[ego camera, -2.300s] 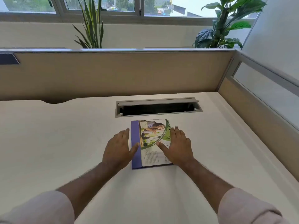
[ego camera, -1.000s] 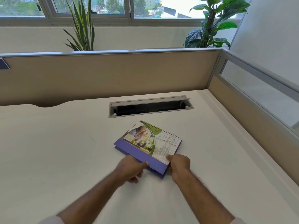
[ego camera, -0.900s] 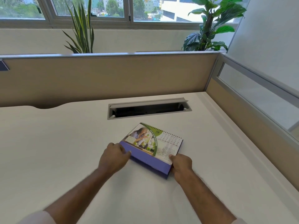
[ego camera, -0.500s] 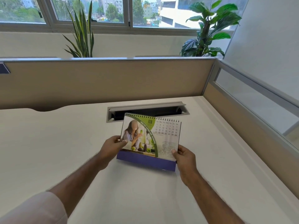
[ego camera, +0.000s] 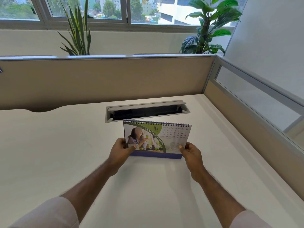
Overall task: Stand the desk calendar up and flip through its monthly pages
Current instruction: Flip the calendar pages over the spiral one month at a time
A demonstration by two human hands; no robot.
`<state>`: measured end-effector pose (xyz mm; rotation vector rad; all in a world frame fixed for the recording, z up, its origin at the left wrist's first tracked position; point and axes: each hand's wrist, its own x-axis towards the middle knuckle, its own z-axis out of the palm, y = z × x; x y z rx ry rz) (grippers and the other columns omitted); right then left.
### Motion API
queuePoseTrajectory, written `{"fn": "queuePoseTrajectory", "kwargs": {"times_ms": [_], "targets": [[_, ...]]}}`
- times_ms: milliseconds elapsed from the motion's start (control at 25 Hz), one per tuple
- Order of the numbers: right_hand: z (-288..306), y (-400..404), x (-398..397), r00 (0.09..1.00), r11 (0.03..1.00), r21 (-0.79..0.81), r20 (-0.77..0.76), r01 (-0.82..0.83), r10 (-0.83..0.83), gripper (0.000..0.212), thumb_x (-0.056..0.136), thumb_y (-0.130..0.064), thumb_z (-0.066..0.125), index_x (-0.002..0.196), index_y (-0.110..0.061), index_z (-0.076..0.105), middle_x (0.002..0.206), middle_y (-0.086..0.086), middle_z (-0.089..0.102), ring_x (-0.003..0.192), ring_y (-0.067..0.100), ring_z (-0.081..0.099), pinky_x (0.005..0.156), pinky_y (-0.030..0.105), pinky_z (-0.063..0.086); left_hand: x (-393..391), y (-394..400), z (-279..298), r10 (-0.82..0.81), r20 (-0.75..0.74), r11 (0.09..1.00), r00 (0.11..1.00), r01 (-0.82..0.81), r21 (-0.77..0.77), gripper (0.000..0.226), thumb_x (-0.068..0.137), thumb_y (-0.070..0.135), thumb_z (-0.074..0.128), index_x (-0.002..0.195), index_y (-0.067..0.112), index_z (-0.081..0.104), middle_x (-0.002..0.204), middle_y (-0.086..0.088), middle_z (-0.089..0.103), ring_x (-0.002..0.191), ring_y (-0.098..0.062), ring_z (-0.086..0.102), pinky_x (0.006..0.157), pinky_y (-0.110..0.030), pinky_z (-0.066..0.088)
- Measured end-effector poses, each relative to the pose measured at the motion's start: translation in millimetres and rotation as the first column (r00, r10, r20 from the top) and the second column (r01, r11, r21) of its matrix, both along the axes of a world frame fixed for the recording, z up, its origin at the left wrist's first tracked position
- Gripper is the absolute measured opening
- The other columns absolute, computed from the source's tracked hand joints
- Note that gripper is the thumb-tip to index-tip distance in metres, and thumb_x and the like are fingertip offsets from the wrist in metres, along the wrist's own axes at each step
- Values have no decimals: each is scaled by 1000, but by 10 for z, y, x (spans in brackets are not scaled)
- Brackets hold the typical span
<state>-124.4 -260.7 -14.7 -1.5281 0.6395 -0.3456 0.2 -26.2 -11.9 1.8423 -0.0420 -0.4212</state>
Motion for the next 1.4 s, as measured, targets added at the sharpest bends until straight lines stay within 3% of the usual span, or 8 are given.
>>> {"fn": "queuePoseTrajectory", "kwargs": {"times_ms": [120, 280, 520, 760, 920, 1080, 1200, 1400], "targets": [[-46, -31, -5, 999, 1000, 25, -43, -16, 17, 9, 96, -20, 56, 98, -16, 64, 103, 0, 71, 96, 17, 66, 89, 30, 54, -11, 5, -66, 18, 11, 1000, 1000, -18, 8, 37, 88, 21, 72, 117, 14, 51, 104, 4, 63, 95, -14, 62, 67, -22, 48], [-123, -74, -21, 995, 1000, 16, -103, -16, 17, 21, 91, -4, 50, 89, -17, 66, 98, 1, 71, 97, 23, 66, 92, 40, 56, -48, 4, -117, 33, 12, 999, 999, -33, 40, 38, 88, 17, 70, 119, 13, 50, 109, -2, 64, 93, -15, 61, 67, -21, 46], [-137, -76, -18, 977, 992, -51, -185, -116, 105, 29, 84, 0, 51, 109, -10, 63, 108, 1, 68, 102, 22, 62, 81, 25, 53, -37, -2, -161, -48, 5, 993, 999, 47, 106, 57, 85, 8, 68, 134, 15, 40, 122, -2, 60, 108, -22, 61, 78, -28, 54], [29, -170, 20, 932, 969, 69, -268, -236, 246, 25, 92, -14, 50, 114, -22, 56, 120, -1, 63, 112, 21, 57, 89, 31, 42, 35, -46, -107, -70, -50, 993, 996, 74, 92, 64, 88, 11, 68, 140, 14, 31, 125, -2, 54, 107, -20, 57, 74, -25, 51], [-21, -121, -57, 964, 979, -49, -191, -198, 186, 30, 87, -5, 57, 114, -19, 57, 118, 1, 66, 103, 16, 63, 89, 30, 51, -27, 3, -75, 27, -40, 993, 999, -22, 119, 69, 86, 11, 72, 142, 12, 33, 133, -10, 52, 112, -23, 56, 73, -24, 51], [-104, -151, -201, 999, 991, -127, -35, 34, -39, 24, 88, -4, 62, 111, -9, 60, 103, 4, 70, 96, 19, 67, 86, 35, 58, -109, 130, -105, 202, 181, 949, 963, -238, 208, 62, 79, 22, 81, 130, 11, 47, 129, -13, 55, 110, -27, 59, 82, -35, 55], [-135, -70, -281, 985, 966, -192, 37, 172, -168, 17, 86, -3, 65, 102, -8, 63, 92, 5, 70, 88, 21, 66, 80, 33, 56, -197, 186, -118, 186, 248, 956, 951, -233, 179, 46, 81, 26, 79, 119, 11, 57, 115, -6, 63, 96, -21, 62, 75, -31, 51], [-119, 50, -316, 990, 962, -236, 65, 137, -125, 4, 86, -11, 68, 88, -13, 66, 86, 3, 71, 83, 17, 67, 80, 32, 58, -222, 134, -36, 187, 199, 966, 962, -217, 141, 34, 82, 27, 77, 110, 11, 67, 100, 0, 69, 92, -19, 65, 75, -30, 52]]}}
